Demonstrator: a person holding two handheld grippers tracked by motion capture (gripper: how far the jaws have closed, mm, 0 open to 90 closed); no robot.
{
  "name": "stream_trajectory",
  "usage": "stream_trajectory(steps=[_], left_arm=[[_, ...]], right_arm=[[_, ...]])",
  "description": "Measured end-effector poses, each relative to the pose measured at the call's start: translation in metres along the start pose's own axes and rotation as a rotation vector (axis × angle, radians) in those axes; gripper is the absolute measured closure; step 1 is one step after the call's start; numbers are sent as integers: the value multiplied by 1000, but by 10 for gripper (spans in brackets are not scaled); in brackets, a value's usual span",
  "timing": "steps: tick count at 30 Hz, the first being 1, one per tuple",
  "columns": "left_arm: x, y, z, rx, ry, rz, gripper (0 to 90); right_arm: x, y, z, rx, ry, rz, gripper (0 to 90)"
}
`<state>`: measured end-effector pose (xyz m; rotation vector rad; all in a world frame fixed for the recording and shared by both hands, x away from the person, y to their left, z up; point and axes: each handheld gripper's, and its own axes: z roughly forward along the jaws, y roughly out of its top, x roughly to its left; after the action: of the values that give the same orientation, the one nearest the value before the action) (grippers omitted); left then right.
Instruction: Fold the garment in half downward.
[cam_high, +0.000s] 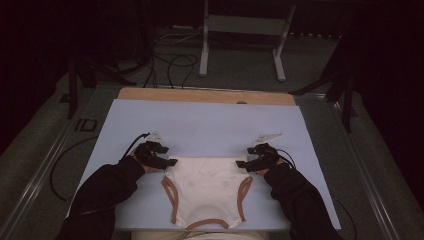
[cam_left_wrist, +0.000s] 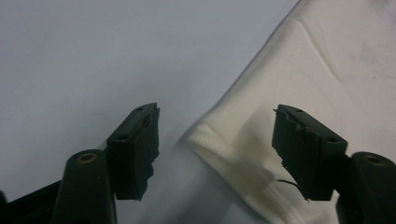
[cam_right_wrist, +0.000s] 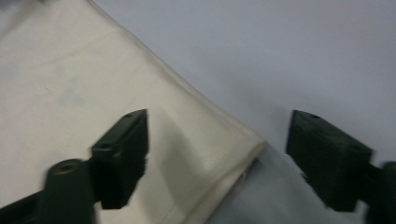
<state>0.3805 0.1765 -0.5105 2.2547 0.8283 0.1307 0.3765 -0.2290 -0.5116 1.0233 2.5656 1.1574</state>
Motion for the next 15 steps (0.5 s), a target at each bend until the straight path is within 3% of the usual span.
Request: stream_trajectory(steps=[4, 7, 15], left_arm=[[-1, 0, 3, 15, 26, 8, 416], [0, -1, 4, 30, 36, 8, 449], [1, -4, 2, 38, -7, -6, 596]], right_arm=[[-1, -1, 0, 23, -14, -20, 430], [-1, -2, -1, 35, -25, -17, 508], [4, -4, 3, 81, -28, -52, 686]])
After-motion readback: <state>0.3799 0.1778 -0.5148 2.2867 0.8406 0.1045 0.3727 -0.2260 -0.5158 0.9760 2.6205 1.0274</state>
